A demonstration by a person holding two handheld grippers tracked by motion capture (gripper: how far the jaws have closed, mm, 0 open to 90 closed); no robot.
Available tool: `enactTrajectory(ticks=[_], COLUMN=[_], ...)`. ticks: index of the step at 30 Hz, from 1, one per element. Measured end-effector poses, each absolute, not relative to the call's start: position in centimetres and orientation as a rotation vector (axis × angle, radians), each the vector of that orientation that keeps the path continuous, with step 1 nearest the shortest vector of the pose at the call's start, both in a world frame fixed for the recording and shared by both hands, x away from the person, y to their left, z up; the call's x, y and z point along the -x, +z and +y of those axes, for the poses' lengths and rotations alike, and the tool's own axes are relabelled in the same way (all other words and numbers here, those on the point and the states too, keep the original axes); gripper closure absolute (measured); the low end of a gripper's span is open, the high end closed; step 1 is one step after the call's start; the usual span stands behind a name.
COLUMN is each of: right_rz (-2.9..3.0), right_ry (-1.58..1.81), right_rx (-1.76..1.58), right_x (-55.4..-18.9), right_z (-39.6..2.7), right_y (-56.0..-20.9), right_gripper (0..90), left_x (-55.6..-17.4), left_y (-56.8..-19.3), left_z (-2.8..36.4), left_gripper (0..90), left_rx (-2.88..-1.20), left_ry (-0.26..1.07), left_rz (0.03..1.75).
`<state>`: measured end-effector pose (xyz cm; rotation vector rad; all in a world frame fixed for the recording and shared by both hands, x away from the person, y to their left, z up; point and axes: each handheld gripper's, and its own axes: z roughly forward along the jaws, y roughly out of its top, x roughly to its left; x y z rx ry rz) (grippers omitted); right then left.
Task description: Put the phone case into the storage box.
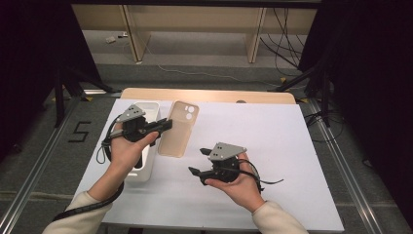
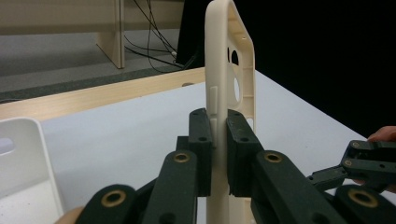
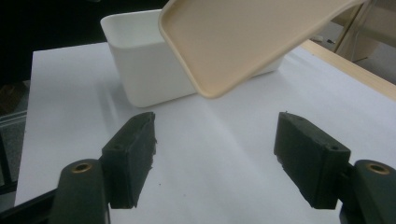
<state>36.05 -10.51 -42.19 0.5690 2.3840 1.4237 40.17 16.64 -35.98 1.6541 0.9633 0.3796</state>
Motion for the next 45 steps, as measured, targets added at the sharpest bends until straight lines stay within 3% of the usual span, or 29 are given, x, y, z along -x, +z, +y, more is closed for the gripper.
enactTrajectory(ticks=[45], right_rz=[2.375], right_ry=[1.405], right_rx=[-0.612], right_x=[-36.3], right_z=[-10.9], right_y=[-42.3], right_gripper=[29.2], left_x=[-40.2], left_y=[-34.4], left_z=[20.7], left_gripper=[82.2], left_rx=[-1.570], left_ry=[0.447], left_rz=[0.990])
